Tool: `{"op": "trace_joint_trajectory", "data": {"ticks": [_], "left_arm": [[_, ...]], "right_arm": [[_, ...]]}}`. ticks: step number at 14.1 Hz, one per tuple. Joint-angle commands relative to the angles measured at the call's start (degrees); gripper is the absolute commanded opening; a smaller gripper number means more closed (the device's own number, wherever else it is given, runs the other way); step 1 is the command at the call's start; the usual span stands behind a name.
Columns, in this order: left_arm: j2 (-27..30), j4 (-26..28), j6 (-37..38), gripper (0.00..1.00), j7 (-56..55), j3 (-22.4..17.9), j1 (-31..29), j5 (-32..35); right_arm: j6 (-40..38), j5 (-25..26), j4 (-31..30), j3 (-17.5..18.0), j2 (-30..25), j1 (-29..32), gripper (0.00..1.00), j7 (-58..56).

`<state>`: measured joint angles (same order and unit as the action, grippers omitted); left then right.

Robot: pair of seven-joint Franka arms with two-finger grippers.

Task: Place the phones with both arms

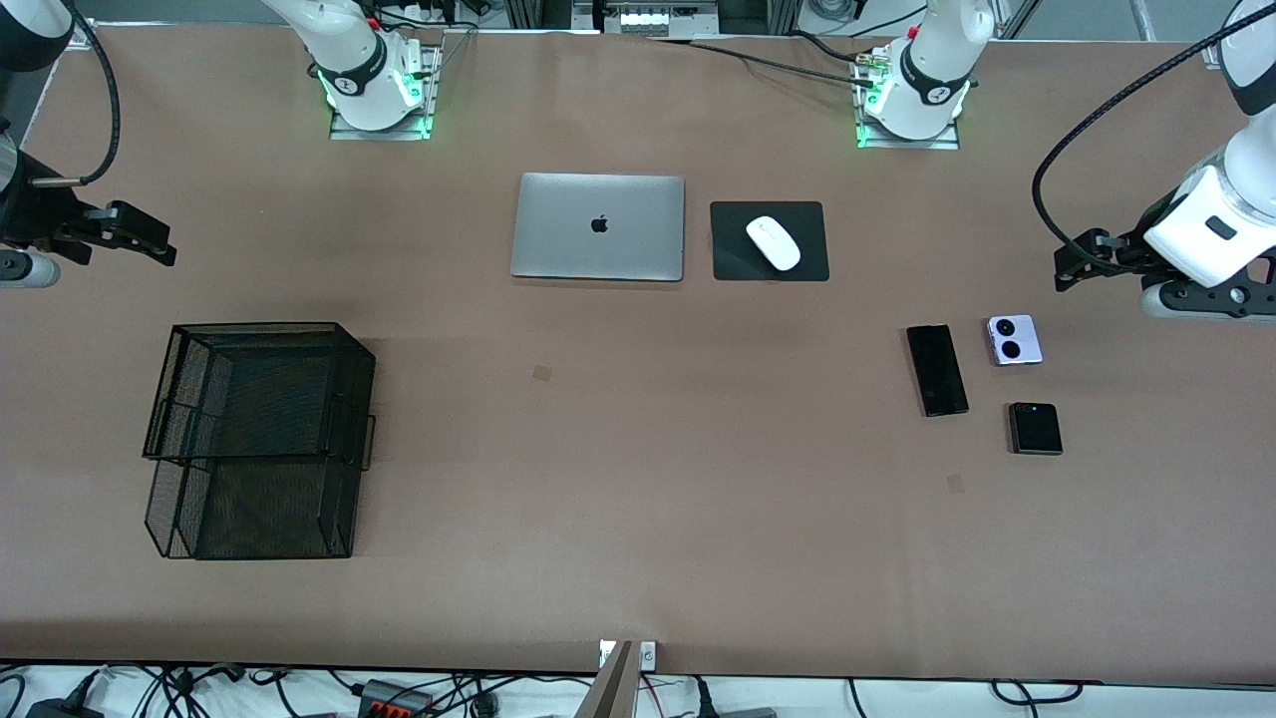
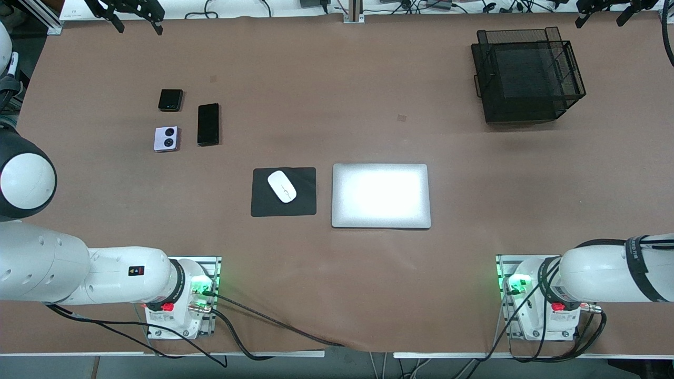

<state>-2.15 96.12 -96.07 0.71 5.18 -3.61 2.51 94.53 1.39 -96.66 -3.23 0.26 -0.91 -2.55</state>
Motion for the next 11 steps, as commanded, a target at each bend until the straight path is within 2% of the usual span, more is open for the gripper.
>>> {"op": "trace_joint_trajectory", "data": {"ticks": [1, 8, 11], "left_arm": [[-0.4, -1.5, 1.1, 1.00, 1.1, -0.1, -0.1, 1.2], [-1.1, -2.3, 1.3, 1.00, 0.3, 0.2, 0.5, 1.3], [-4.3, -2.5, 5.7, 1.00, 1.0, 0.3, 0.9, 0.8]], "right_arm": [[-0.6, -0.5, -0.6, 0.1, -1.1, 0.5, 1.00, -0.6], [0.0, -0.5, -0.6, 0.1, -1.1, 0.6, 1.00, -0.6], [0.0, -0.5, -0.8, 0.2, -1.1, 0.5, 1.00, -0.6]]}}
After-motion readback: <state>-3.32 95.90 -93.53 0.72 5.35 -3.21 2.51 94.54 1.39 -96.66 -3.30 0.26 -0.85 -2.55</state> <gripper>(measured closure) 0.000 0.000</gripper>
